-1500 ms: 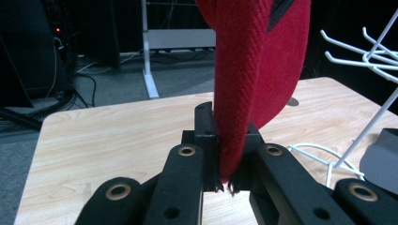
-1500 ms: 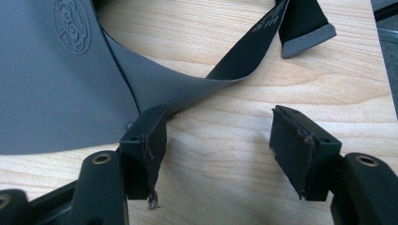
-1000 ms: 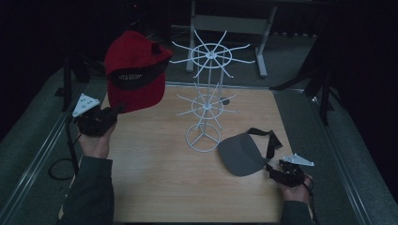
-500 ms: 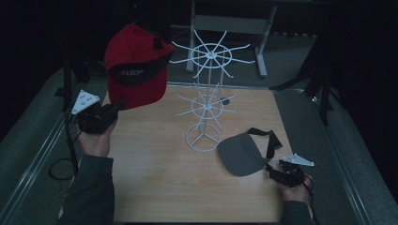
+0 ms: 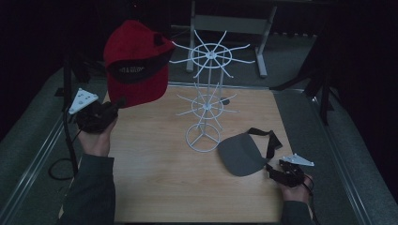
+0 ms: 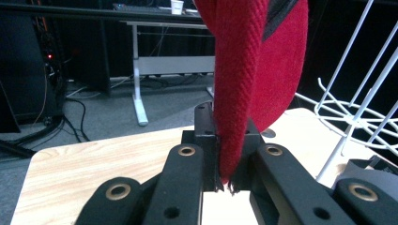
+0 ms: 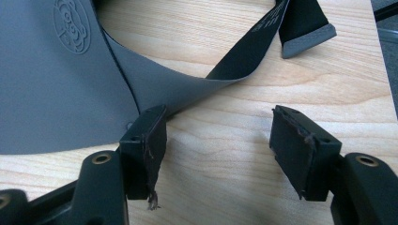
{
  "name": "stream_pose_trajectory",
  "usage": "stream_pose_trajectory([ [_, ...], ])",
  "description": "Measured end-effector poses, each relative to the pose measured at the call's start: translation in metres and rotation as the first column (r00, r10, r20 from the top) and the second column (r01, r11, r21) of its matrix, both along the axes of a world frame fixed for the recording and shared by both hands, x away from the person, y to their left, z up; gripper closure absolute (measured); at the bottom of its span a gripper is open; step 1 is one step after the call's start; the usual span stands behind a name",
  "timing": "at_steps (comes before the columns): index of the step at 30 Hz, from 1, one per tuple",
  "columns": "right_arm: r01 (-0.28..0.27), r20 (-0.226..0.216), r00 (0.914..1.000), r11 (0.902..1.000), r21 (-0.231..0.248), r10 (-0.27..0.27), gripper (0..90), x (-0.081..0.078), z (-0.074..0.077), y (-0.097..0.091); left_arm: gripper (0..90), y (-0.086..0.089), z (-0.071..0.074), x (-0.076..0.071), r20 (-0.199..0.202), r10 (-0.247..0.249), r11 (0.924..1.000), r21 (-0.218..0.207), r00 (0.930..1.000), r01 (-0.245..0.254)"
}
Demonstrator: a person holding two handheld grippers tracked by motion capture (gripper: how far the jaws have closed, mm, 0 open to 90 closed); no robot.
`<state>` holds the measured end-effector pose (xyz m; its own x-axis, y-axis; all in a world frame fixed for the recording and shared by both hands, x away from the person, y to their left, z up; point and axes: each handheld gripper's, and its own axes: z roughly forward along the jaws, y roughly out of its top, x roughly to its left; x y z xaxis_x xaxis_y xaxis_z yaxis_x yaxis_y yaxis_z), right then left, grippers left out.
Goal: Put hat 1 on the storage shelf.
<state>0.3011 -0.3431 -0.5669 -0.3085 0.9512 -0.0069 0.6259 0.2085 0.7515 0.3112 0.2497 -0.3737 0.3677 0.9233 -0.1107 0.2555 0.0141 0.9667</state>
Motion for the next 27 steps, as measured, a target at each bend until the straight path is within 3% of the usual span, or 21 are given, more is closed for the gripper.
stream_pose_trajectory([
  [27, 0.000, 0.000, 1.0000, 1.0000, 0.001, 0.000, 36.8, 0.000, 0.000, 0.000, 85.8, -0.006, 0.014, 0.000, 0.037, -0.008, 0.9999, -0.012, 0.9993, 0.009],
])
